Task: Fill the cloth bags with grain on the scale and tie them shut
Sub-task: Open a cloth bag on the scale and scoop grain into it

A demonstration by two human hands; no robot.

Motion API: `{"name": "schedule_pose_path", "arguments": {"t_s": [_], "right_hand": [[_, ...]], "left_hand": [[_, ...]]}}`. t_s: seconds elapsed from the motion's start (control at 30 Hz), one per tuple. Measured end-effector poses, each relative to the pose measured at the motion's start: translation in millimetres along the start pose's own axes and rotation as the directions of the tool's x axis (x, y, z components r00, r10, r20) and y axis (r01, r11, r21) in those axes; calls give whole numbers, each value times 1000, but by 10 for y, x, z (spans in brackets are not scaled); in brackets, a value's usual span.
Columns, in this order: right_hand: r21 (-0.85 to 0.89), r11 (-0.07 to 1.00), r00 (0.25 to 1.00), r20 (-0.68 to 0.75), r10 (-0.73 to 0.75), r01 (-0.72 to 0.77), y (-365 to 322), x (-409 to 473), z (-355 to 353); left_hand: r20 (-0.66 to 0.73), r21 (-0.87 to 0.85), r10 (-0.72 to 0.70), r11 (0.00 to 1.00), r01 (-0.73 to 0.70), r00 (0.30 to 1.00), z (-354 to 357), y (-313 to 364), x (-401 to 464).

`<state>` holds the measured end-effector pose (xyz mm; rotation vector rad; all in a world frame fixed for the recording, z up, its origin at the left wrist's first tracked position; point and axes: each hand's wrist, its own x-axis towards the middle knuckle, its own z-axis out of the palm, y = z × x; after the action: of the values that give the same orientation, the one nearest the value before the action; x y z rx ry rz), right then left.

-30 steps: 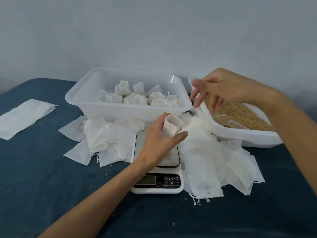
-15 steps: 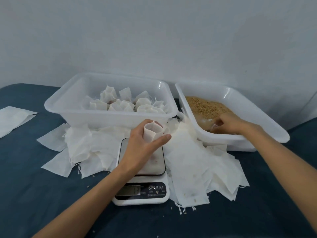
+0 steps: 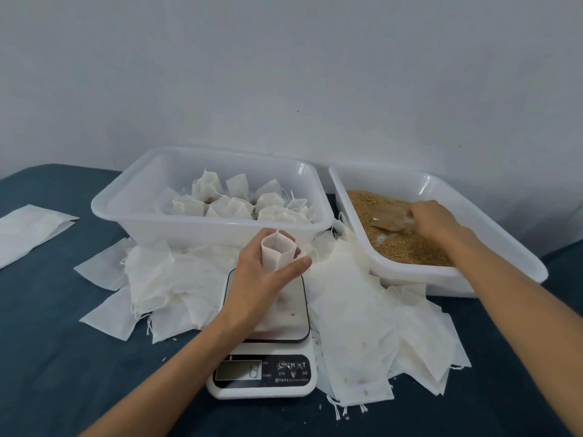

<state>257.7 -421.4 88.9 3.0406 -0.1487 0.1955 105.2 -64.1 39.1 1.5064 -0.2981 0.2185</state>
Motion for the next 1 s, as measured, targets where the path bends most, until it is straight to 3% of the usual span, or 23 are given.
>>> {"name": "schedule_pose_path", "arguments": {"t_s": [0.13,0.27,0.43,0.57,0.7,0.87,1.0], "right_hand": [[60,986,985,63,-161,157,-41,20,54],[14,979,977,52,-205,204,-101,-18,70],[6,998,996,-76,-56,57,-42,-46,48],[239,968,996,-29,83,-73,73,-57,70],[447,892,993,-55,100,-65,43,-99,10],[564,819,988,-155,-25,109,-157,-367,-207],[644,706,955,-160,-252,294,-390,-761,-415]], "left_hand": [[5,12,7,1000,-7,1000,8,7,-4],[1,17,-4,1000,4,1000,11,15,-13],[-17,28,-15,999,16,1000,-3,29,-8],[-26,28,-19,999,20,999,-14,36,-5],[-23,35,-25,999,25,999,-12,46,-7],[2,16,-43,999,43,999,-1,50,-12],[41,7,-35,999,35,999,29,47,-17]]}}
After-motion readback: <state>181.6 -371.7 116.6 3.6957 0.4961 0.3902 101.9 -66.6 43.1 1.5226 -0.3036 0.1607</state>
